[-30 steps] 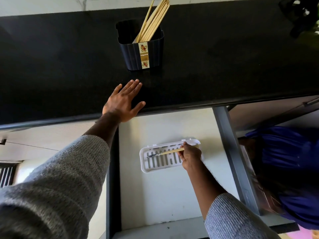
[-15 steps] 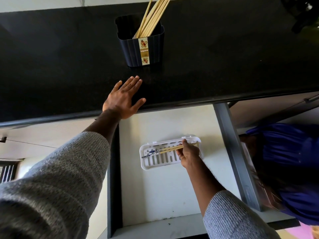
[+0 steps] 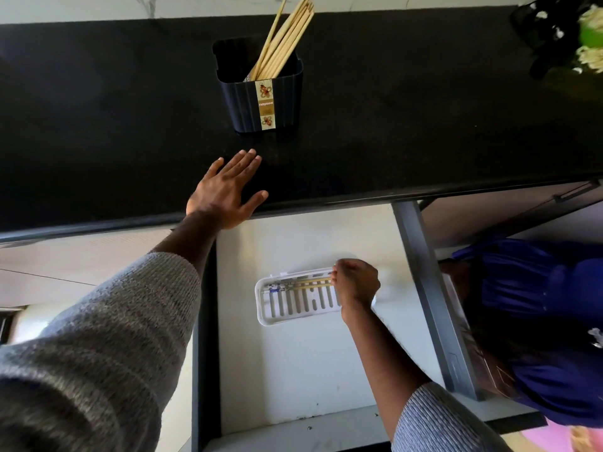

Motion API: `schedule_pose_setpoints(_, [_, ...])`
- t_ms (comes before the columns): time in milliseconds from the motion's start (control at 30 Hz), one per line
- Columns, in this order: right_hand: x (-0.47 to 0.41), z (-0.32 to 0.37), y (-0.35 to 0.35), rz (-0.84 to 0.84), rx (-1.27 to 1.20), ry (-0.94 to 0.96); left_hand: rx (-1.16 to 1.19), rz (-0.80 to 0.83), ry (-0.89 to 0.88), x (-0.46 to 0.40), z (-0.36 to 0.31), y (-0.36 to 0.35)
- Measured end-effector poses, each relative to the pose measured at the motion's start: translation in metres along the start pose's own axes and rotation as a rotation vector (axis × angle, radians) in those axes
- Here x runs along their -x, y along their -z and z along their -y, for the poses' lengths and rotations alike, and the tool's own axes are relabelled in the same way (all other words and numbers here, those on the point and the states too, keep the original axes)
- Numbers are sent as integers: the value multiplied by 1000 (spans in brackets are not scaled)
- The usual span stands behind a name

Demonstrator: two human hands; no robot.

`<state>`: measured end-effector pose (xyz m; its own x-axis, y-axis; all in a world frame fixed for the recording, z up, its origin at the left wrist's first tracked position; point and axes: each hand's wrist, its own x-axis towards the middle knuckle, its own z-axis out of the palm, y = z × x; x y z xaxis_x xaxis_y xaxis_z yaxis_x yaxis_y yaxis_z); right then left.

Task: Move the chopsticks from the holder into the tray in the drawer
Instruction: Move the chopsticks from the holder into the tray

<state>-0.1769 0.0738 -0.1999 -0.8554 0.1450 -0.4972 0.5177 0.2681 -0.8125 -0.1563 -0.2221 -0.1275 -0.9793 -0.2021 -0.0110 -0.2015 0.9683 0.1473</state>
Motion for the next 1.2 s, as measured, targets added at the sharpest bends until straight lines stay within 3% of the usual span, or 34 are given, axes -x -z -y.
schedule_pose_setpoints(333, [10,109,-28,110,-9,803,59,-22,27,-3,1,2])
schedule_pose_setpoints(500, [-14,206,-65,173,-130,788,112,-52,71,-5,3,-3])
schedule_pose_setpoints(733, [-27,313,-118,166,-83,643,70,-32,101,-6,0,0])
schedule_pose_setpoints(1000, [-37,354,-153,170,9,281,63,-64,94,-5,2,-3])
schedule_pose_setpoints(1200, [-40,360,-161,166,52,204,73,-73,90,-5,3,-4])
